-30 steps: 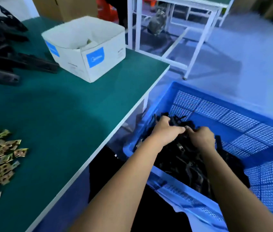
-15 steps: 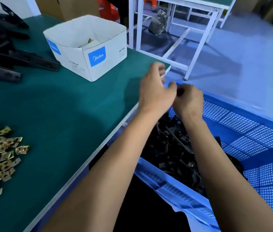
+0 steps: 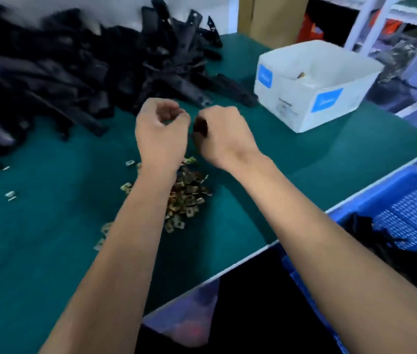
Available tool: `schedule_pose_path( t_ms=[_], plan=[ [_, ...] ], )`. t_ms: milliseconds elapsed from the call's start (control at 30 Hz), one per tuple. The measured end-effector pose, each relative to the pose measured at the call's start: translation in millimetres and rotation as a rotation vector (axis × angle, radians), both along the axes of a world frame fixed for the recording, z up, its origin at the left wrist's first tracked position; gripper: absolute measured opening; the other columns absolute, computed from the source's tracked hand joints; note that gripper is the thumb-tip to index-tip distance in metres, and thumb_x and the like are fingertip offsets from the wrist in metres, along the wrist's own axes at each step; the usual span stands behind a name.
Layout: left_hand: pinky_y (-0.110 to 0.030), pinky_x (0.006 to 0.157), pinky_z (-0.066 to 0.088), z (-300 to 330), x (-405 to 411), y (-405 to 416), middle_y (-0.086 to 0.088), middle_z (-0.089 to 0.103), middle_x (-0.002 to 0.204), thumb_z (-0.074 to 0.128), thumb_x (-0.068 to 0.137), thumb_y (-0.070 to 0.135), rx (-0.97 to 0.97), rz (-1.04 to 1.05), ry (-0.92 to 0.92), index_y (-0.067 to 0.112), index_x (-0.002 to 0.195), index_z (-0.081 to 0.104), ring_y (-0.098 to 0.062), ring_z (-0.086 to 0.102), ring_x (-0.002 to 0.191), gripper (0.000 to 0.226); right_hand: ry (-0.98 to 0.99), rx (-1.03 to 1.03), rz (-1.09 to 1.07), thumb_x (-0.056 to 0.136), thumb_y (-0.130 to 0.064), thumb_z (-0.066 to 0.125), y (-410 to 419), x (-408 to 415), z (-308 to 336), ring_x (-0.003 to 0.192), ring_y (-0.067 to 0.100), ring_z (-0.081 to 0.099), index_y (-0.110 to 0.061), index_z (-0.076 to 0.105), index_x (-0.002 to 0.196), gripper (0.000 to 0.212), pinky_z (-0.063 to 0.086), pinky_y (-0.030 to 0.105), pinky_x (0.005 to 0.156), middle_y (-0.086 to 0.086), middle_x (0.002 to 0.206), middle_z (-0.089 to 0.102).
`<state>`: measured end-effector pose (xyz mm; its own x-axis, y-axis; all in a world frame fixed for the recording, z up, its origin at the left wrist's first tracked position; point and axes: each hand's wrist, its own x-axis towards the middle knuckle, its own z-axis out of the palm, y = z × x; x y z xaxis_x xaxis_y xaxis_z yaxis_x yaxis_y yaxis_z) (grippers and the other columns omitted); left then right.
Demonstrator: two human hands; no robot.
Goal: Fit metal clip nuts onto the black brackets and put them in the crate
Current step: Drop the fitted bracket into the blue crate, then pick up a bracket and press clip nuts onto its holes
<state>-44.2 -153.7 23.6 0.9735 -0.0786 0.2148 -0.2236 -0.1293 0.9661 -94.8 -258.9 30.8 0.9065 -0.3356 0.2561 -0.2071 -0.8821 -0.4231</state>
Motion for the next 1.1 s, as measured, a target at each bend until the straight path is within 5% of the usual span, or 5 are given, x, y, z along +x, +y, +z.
schedule_pose_path(
  t_ms=[167,433,600,900,1100],
  plan=[
    [-0.037,0.063,0.059,-21.4,44.9,94.5,-0.008,0.069,0.088,0.066,0.087,0.006,-0.082,0.198,0.083,0.018,0.091,0.062,-0.021,0.073,0.07,0.013,-0.02,-0.002,0.2,0.087,-0.022,0.069,75.8,57.5,0.6,0.092,0.031,0.067,-0.016,0.074,0.096,0.012,0.058,0.04,0.077,0.007,0.098,0.071],
    [-0.031,0.085,0.055,-32.7,69.4,131.9,0.006,0.065,0.083,0.058,0.075,0.022,-0.131,0.549,0.008,0.017,0.088,0.062,-0.004,0.063,0.078,0.014,0.159,-0.089,0.296,0.094,-0.007,0.061,144.0,132.8,-22.5,0.127,0.036,0.043,-0.031,0.047,0.146,0.06,0.046,0.04,0.086,0.014,0.144,0.036],
    [-0.051,0.087,0.057,-35.3,78.5,136.1,-0.01,0.07,0.092,0.06,0.076,0.022,-0.218,0.577,0.103,0.02,0.084,0.058,-0.03,0.071,0.088,0.008,0.178,-0.059,0.306,0.1,-0.016,0.061,148.0,150.7,-35.0,0.133,0.032,0.041,-0.036,0.056,0.145,0.049,0.047,0.038,0.094,0.009,0.142,0.044],
    [-0.035,0.085,0.063,-30.9,88.9,145.4,-0.016,0.062,0.104,0.056,0.098,0.01,-0.745,0.458,0.327,0.005,0.1,0.054,-0.023,0.072,0.076,0.006,-0.396,0.456,0.315,0.091,0.005,0.067,137.0,122.9,-26.9,0.075,0.012,0.066,-0.019,0.078,0.094,0.026,0.061,0.024,0.067,0.003,0.101,0.06],
    [-0.039,0.098,0.058,-25.6,83.4,148.0,-0.016,0.062,0.131,0.057,0.105,0.031,-0.914,0.053,0.344,0.008,0.133,0.05,-0.025,0.074,0.105,0.038,-0.248,1.246,0.483,0.093,0.01,0.064,117.9,96.9,-9.0,0.067,0.016,0.068,-0.005,0.07,0.093,0.016,0.062,0.03,0.066,0.018,0.088,0.068]
  ],
)
